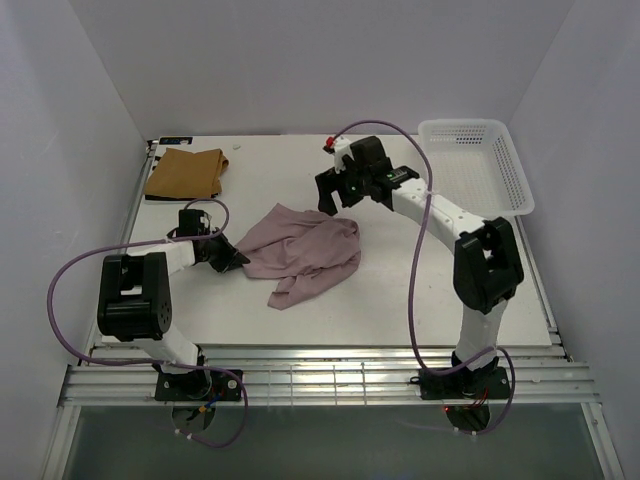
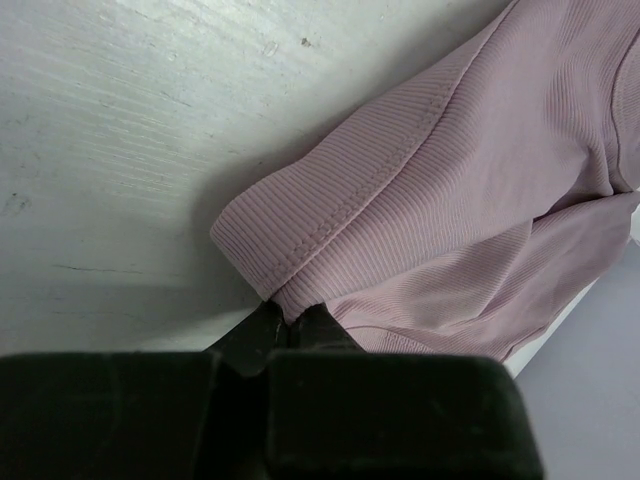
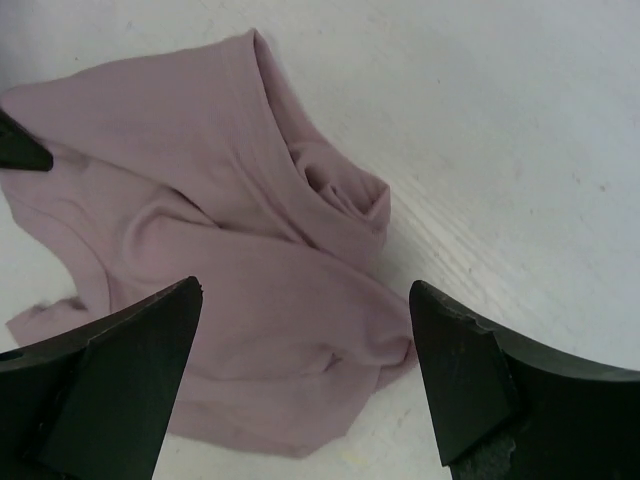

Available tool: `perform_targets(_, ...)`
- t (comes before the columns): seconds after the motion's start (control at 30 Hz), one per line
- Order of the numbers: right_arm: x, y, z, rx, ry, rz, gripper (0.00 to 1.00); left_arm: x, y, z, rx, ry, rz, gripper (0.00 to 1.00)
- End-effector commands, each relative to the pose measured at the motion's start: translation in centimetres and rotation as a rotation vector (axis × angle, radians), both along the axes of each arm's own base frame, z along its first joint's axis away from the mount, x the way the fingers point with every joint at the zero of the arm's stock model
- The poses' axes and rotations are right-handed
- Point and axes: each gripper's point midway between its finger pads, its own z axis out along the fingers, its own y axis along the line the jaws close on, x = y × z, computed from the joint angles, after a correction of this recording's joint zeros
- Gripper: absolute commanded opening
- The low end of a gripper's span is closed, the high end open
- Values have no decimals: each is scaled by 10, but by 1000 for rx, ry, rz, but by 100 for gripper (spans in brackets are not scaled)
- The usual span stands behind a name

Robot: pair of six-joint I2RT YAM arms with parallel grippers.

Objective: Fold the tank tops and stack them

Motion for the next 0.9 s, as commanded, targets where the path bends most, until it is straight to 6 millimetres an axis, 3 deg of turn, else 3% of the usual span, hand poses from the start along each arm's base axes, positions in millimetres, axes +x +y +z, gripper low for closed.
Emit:
perform_targets(0.0, 5, 29, -9, -73, -40, 157, 90, 0, 13, -4, 90, -12, 10, 0)
perform_targets(0.03, 8, 35, -28, -99, -13, 174, 90, 1, 13, -2, 91, -19, 7, 0)
perform_targets(0.07, 17, 44, -20, -105, -45, 172, 90, 2, 14, 1, 95, -27, 8, 0)
perform_targets(0.13, 28, 45, -39, -166, -35, 139, 90, 3, 15, 3, 102, -34, 14, 0)
perform_targets(0.27, 47, 50, -45, -173, -55, 88, 98, 8, 17, 9, 115, -54, 16, 0)
perform_targets(0.3, 49, 50, -49, -177, -53, 82, 95, 7, 18, 9, 118, -53, 16, 0)
perform_targets(0.5, 50, 49, -68, -203, -39, 93, 87, 8, 21, 7, 136, -42, 24, 0)
perform_targets(0.73, 45, 46, -85, -229, -6, 105, 65, 13, 23, 12, 144, -51, 26, 0)
perform_targets(0.87, 45, 47, -88, -231, 2, 114, 65, 16, 22, 16, 147, -65, 22, 0)
